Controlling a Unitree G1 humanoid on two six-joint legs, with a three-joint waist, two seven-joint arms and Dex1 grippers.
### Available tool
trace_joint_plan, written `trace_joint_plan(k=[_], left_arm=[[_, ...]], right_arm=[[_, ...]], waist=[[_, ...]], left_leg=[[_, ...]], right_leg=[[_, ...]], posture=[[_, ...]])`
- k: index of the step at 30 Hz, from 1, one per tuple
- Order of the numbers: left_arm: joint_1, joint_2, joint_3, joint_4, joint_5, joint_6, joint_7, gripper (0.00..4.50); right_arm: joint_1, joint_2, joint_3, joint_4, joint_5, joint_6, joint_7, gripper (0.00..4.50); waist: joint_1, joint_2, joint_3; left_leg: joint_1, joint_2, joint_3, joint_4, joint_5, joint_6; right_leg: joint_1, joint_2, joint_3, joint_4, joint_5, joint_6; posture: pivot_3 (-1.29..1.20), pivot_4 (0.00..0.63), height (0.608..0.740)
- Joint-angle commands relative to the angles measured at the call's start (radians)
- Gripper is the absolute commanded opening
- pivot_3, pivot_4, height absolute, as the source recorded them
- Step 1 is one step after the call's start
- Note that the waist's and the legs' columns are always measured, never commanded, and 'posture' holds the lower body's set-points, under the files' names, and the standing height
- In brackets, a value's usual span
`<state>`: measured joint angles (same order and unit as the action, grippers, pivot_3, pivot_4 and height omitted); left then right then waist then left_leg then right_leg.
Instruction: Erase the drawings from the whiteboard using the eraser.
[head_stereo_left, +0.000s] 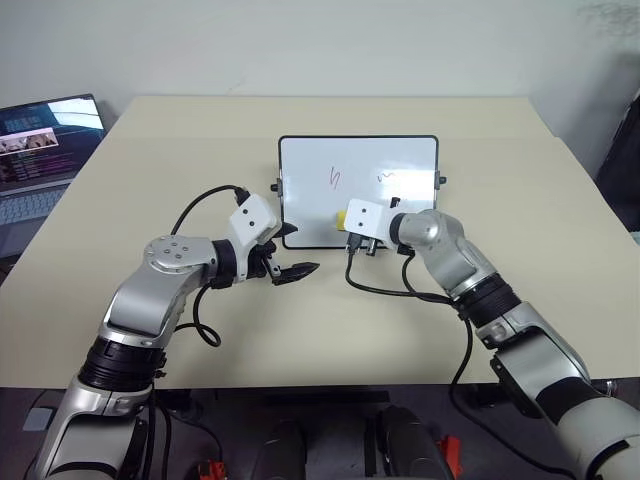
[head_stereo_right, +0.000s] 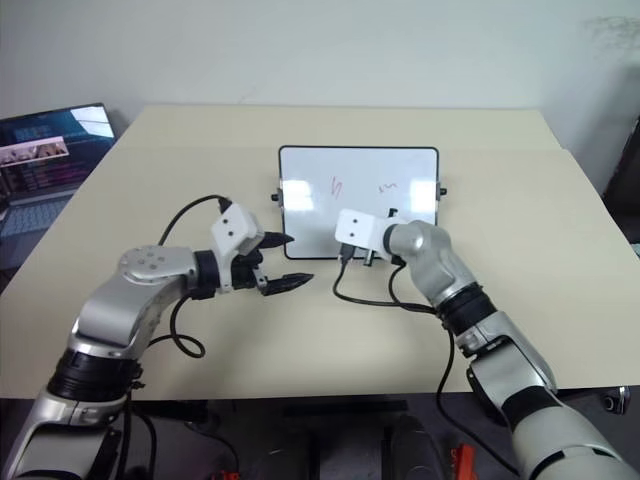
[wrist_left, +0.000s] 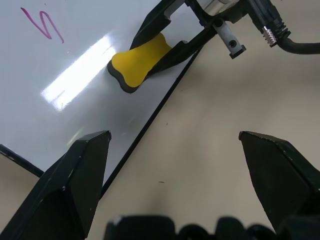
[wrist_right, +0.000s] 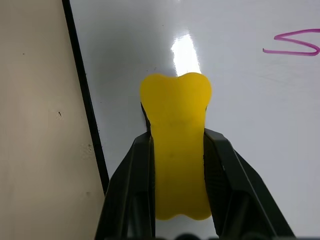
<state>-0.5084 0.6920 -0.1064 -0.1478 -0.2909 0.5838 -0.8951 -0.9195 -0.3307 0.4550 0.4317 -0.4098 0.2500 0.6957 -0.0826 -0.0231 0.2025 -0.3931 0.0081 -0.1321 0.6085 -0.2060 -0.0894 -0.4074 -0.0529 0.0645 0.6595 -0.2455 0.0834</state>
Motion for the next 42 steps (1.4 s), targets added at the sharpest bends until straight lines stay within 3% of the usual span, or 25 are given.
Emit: trace_joint_plan(k=[1,10,17,23,28,34,42], left_arm=[[-0.011,0.013,0.037,-0.007,0.000,-0.015,0.006,4.50],[-0.034,-0.006,0.022,0.015,0.005,-0.026,0.011,4.50],[-0.045,-0.012,0.025,0.032,0.003,-0.042,0.004,4.50],[-0.046,-0.027,0.099,0.025,-0.044,-0.031,0.031,4.50],[-0.048,-0.025,0.115,0.093,0.032,-0.096,0.105,4.50],[-0.060,-0.052,0.119,0.112,0.051,-0.120,0.162,4.50],[-0.054,-0.063,0.129,0.094,0.059,-0.117,0.205,4.50]], right_arm=[[0.011,-0.079,-0.030,0.007,-0.026,0.011,-0.002,0.97],[0.035,-0.268,-0.030,0.080,-0.052,-0.031,-0.012,0.97],[0.027,-0.316,-0.022,0.099,-0.047,-0.057,-0.002,0.97],[0.015,-0.208,-0.188,-0.186,0.266,0.053,0.190,0.97],[-0.046,-0.138,-0.193,-0.319,0.325,0.140,0.220,0.97],[-0.189,-0.013,-0.175,-0.129,0.258,0.089,0.045,0.97],[-0.196,0.056,-0.165,-0.033,0.254,0.028,0.015,0.97]], waist=[[0.006,0.000,0.000],[0.027,-0.002,-0.001],[0.027,-0.004,-0.002],[0.021,-0.003,-0.001],[-0.002,-0.002,0.000],[0.001,-0.002,0.000],[0.007,-0.002,0.000]], left_leg=[[0.000,0.000,0.000,0.000,0.000,0.000],[0.001,-0.001,0.000,0.002,0.000,0.000],[0.001,-0.001,0.000,0.003,0.001,-0.001],[-0.001,-0.001,-0.001,0.003,0.001,-0.001],[-0.002,0.000,-0.001,-0.001,0.001,0.000],[-0.006,0.000,-0.001,-0.001,0.001,-0.001],[-0.007,0.000,-0.001,-0.002,0.001,-0.001]], right_leg=[[0.000,0.000,0.000,0.000,0.000,0.000],[0.003,0.000,0.000,0.000,0.000,0.000],[0.004,0.000,0.001,-0.001,0.000,-0.001],[0.002,0.000,0.000,-0.001,0.001,0.001],[-0.001,0.000,-0.001,0.000,0.001,0.000],[-0.005,0.000,-0.001,-0.001,0.003,-0.005],[-0.005,0.000,-0.002,-0.003,0.004,-0.005]], posture=[[0.00,0.150,0.740],[0.00,0.150,0.740],[0.00,0.150,0.740],[0.00,0.150,0.740],[0.00,0.150,0.740],[0.00,0.150,0.740],[0.00,0.150,0.740]])
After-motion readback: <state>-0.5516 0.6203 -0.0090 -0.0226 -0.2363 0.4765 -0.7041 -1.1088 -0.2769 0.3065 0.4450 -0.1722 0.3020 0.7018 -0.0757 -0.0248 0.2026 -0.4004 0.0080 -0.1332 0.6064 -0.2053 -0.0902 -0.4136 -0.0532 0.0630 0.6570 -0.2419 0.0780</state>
